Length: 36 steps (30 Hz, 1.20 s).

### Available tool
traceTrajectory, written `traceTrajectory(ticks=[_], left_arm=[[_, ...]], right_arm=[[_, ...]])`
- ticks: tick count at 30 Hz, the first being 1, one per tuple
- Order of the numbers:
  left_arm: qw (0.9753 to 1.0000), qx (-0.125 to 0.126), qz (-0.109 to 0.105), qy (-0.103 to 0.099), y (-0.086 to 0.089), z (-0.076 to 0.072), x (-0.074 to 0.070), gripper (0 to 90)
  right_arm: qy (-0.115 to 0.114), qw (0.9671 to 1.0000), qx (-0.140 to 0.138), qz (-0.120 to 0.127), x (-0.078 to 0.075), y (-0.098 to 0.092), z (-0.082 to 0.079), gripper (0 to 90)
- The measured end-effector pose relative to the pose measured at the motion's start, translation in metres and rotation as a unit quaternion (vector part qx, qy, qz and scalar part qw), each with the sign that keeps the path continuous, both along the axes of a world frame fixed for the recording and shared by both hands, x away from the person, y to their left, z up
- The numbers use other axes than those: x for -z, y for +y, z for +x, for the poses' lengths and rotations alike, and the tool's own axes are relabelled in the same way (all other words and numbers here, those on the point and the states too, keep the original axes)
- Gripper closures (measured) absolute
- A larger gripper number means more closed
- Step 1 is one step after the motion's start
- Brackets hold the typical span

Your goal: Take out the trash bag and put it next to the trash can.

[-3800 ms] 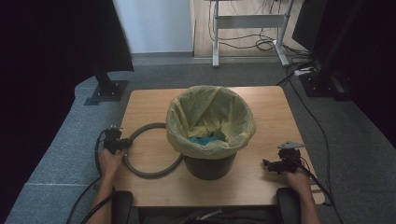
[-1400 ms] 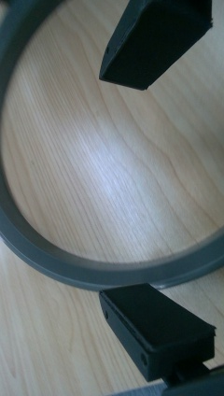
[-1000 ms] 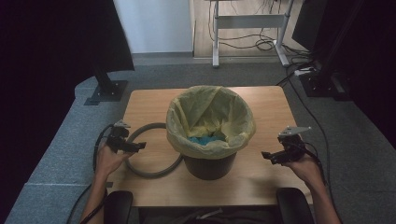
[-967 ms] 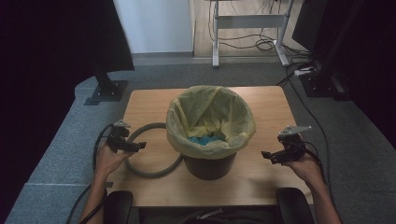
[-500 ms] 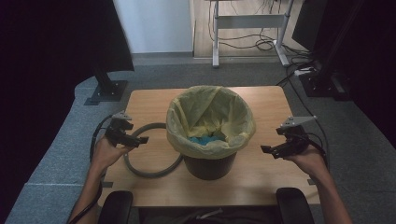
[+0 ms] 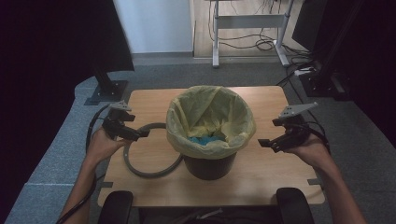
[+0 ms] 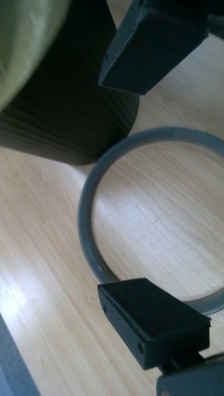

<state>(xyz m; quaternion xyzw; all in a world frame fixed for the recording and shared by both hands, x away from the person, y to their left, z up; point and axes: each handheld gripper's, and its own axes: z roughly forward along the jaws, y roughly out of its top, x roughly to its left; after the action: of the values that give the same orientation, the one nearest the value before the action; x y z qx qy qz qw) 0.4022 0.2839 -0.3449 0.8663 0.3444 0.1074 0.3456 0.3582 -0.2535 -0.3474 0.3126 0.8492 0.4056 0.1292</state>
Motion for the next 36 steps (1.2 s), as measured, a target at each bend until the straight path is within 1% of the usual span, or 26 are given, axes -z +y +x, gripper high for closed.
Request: traceTrajectory(ticks=[2, 4, 6, 8, 10, 15, 17, 20, 21, 24, 26, 28, 29, 32, 33, 36], left_arm=[[1.0000, 0.008, 0.005, -0.003, -0.004, -0.001, -0.008, 3.5], [0.9998, 0.015, 0.012, -0.009, -0.008, -0.003, -0.017, 3.4], [0.9996, 0.026, 0.007, -0.013, -0.013, -0.005, -0.026, 3.8], [0.9991, 0.040, 0.000, -0.013, -0.017, -0.007, -0.034, 3.9], [0.9985, 0.051, 0.002, -0.018, -0.023, -0.009, -0.042, 4.0], [0.9964, 0.081, -0.003, -0.026, -0.039, -0.016, -0.060, 4.2], [0.9952, 0.093, -0.005, -0.028, -0.047, -0.018, -0.066, 4.4], [0.9928, 0.116, -0.012, -0.027, -0.059, -0.022, -0.074, 5.6], [0.9921, 0.122, -0.011, -0.029, -0.064, -0.024, -0.076, 6.2], [0.9892, 0.143, -0.017, -0.029, -0.076, -0.027, -0.082, 7.2], [0.9872, 0.156, -0.013, -0.029, -0.086, -0.029, -0.084, 7.3], [0.9847, 0.172, -0.006, -0.030, -0.096, -0.032, -0.083, 7.3], [0.9829, 0.182, -0.004, -0.028, -0.101, -0.034, -0.082, 7.4], [0.9789, 0.203, 0.004, -0.026, -0.114, -0.040, -0.077, 7.6], [0.9773, 0.210, 0.005, -0.026, -0.117, -0.042, -0.075, 8.0], [0.9739, 0.226, 0.005, -0.022, -0.124, -0.046, -0.071, 9.5]], right_arm=[[-0.001, 1.0000, -0.009, 0.002, -0.007, 0.004, 0.000, 0.0], [-0.002, 0.9998, -0.019, -0.001, -0.014, 0.009, -0.001, 0.0], [-0.003, 0.9996, -0.029, -0.003, -0.021, 0.014, -0.003, 0.0], [-0.004, 0.9992, -0.039, 0.002, -0.027, 0.018, -0.004, 0.1], [-0.004, 0.9989, -0.047, 0.006, -0.033, 0.022, -0.004, 0.1], [-0.003, 0.9979, -0.064, 0.014, -0.045, 0.031, -0.005, 0.2], [-0.006, 0.9975, -0.069, 0.013, -0.049, 0.035, -0.005, 0.1], [-0.009, 0.9958, -0.090, 0.014, -0.055, 0.044, -0.006, 0.0], [-0.010, 0.9952, -0.097, 0.014, -0.057, 0.047, -0.007, 0.0], [-0.011, 0.9935, -0.113, 0.009, -0.061, 0.058, -0.008, 0.0], [-0.011, 0.9925, -0.122, 0.007, -0.062, 0.065, -0.009, 0.0], [-0.013, 0.9914, -0.130, 0.002, -0.062, 0.071, -0.009, 0.0], [-0.013, 0.9907, -0.135, 0.001, -0.062, 0.074, -0.010, 0.0], [-0.010, 0.9884, -0.152, 0.000, -0.059, 0.084, -0.011, 0.0], [-0.010, 0.9873, -0.158, -0.001, -0.058, 0.087, -0.012, 0.0], [-0.003, 0.9841, -0.177, -0.001, -0.055, 0.095, -0.013, 1.2]])
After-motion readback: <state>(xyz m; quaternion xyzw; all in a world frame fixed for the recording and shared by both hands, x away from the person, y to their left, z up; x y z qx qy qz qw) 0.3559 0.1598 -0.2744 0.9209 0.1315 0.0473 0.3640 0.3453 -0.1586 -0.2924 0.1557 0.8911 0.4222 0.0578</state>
